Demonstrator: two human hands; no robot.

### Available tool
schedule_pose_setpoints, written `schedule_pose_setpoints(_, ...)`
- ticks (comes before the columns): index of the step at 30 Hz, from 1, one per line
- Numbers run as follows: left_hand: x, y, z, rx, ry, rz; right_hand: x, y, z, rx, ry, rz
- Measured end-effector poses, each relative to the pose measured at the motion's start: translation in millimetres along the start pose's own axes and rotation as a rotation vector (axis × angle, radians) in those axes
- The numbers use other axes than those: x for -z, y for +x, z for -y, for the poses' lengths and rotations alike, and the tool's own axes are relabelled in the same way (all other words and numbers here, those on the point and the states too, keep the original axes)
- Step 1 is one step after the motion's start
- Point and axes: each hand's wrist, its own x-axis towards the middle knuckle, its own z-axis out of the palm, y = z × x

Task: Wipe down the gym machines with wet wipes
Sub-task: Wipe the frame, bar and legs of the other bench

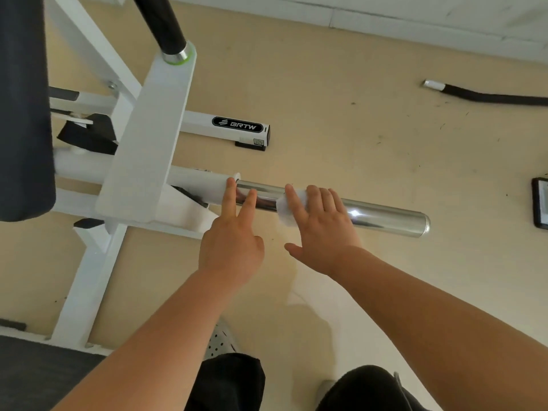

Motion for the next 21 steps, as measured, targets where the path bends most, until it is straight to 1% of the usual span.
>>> schedule_pose_setpoints(5,-12.8,-1.5,7.2,0.019,-0.04,-0.098,1.8,11.1,13.3,-0.018,-0.035,0.023)
schedule_pose_setpoints(8,-25.3,1.2,11.4,0.049,-0.123,-0.144,0.9,24.7,25.0,-0.018,-0.073,-0.022)
schedule_pose_setpoints(12,-43.3,1.6,11.2,0.085,-0.242,-0.276,-7.4,35.1,38.1,-0.013,-0.08,-0.081)
schedule_pose_setpoints(15,-54.9,1.4,10.2,0.082,-0.232,-0.377,-13.8,39.8,44.0,0.005,-0.103,-0.147)
schedule_pose_setpoints(17,-61.4,-1.0,14.0,0.057,-0.203,-0.389,-16.7,47.4,51.3,0.024,-0.129,-0.191)
schedule_pose_setpoints(21,-68.5,-11.0,23.8,0.045,-0.171,-0.316,-17.8,57.1,64.0,0.063,-0.163,-0.198)
